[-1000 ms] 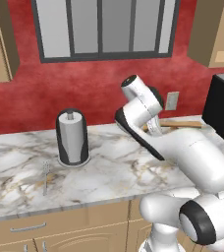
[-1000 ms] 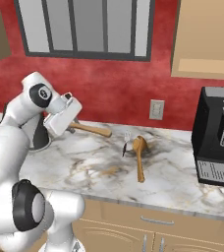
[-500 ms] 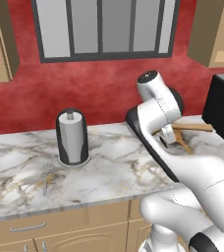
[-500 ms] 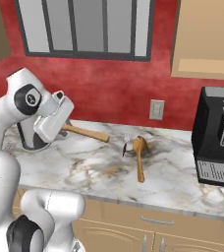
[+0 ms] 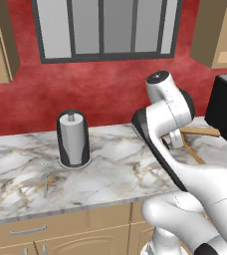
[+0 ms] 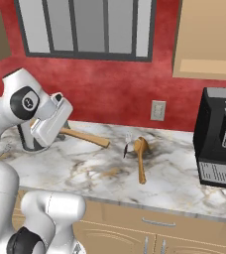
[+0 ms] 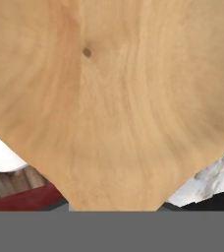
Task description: Organize the utensils by type. Pick up the wooden spoons from the counter and place them in the open cabinet. Then pick up the metallic utensils from the counter and place them in the open drawer.
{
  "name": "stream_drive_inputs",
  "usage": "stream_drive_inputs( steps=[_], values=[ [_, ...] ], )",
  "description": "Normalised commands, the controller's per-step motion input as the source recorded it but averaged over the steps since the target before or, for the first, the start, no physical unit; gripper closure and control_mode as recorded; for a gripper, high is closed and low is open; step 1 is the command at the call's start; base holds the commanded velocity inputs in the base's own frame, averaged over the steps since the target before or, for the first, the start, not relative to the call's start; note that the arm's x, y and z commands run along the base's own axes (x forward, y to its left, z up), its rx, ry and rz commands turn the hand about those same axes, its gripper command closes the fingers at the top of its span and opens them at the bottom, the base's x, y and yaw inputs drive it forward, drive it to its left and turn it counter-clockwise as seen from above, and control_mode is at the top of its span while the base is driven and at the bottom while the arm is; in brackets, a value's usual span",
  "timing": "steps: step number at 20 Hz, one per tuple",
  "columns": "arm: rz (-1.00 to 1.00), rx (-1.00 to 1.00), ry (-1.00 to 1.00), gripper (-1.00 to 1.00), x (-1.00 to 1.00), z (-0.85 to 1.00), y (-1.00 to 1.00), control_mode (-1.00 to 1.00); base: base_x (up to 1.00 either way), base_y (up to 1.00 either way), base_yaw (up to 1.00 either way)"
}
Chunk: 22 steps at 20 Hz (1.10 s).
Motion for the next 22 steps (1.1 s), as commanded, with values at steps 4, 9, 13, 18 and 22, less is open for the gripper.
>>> stream_drive_inputs(
  steps=[4, 9, 13, 18, 22],
  values=[
    [0.0, 0.0, 0.0, 1.0, 0.0, 0.0, 0.0, -1.0, 0.0, 0.0, 0.0],
    [0.0, 0.0, 0.0, 1.0, 0.0, 0.0, 0.0, -1.0, 0.0, 0.0, 0.0],
    [0.0, 0.0, -0.02, 1.0, -0.13, 0.0, 0.0, -1.0, 0.0, 0.0, 0.0],
    [0.0, 0.0, -0.14, 1.0, -0.39, 0.0, 0.0, 1.0, -0.24, -0.02, -0.01],
    [0.0, 0.0, 0.0, 1.0, 0.0, 0.0, 0.0, 1.0, -0.31, -0.14, -0.13]
  ],
)
